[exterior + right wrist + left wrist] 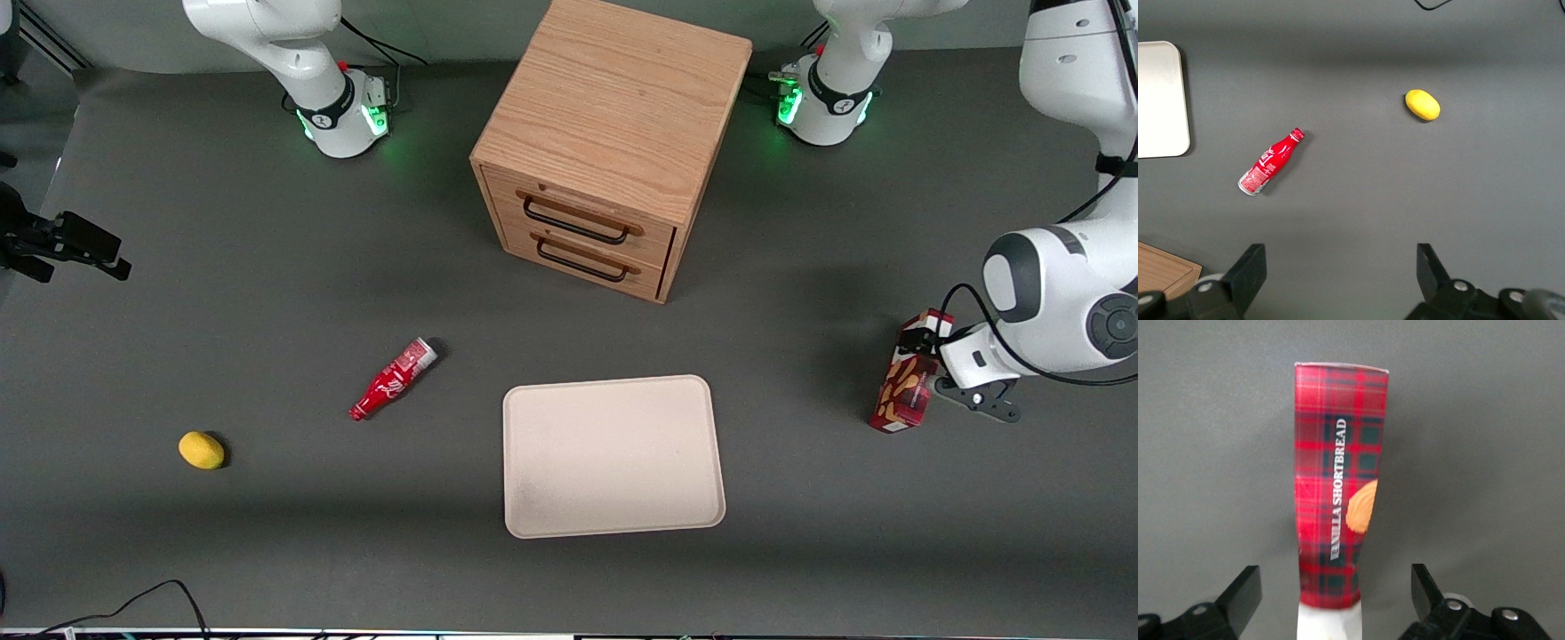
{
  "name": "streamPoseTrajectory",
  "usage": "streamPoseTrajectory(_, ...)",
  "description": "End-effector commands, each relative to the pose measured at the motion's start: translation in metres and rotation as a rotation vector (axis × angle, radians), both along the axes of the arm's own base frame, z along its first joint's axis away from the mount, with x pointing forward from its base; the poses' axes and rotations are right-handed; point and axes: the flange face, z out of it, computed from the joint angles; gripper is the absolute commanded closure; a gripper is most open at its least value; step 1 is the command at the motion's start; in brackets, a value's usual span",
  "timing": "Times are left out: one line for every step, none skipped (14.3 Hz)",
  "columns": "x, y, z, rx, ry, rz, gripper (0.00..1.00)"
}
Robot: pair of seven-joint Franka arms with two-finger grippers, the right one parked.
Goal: Place red cookie box on tray
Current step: 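Move the open left gripper down onto the red plaid cookie box, then close the left gripper on the cookie box's end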
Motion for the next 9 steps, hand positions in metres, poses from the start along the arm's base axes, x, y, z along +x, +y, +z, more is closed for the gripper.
streamPoseTrajectory(-0.0111, -0.0048, -0.0149, -0.009, -0.037, -0.001, 0.20)
streamPoseTrajectory(-0.0112, -0.0039, -0.0162, -0.009, -0.034, -0.001, 0.60)
streamPoseTrajectory(-0.0113, -0.0030, -0.0192, -0.009, -0.029, 0.000, 0.95)
streamPoseTrajectory(-0.0111, -0.0029, -0.0221, -0.008, -0.028, 0.000, 1.00)
streamPoseTrajectory(-0.0109, -0.0020, -0.0225, -0.008, -0.026, -0.001, 1.00)
streamPoseTrajectory(-0.0108, -0.0030, -0.0223, -0.010, -0.023, -0.003, 1.00)
streamPoseTrajectory(-0.0104, -0.0021, -0.0214, -0.010, -0.022, -0.003, 1.00)
streamPoseTrajectory(-0.0105, -0.0022, -0.0215, -0.010, -0.020, -0.003, 1.00)
streamPoseTrajectory(-0.0095, -0.0021, -0.0196, -0.010, -0.023, -0.005, 1.00)
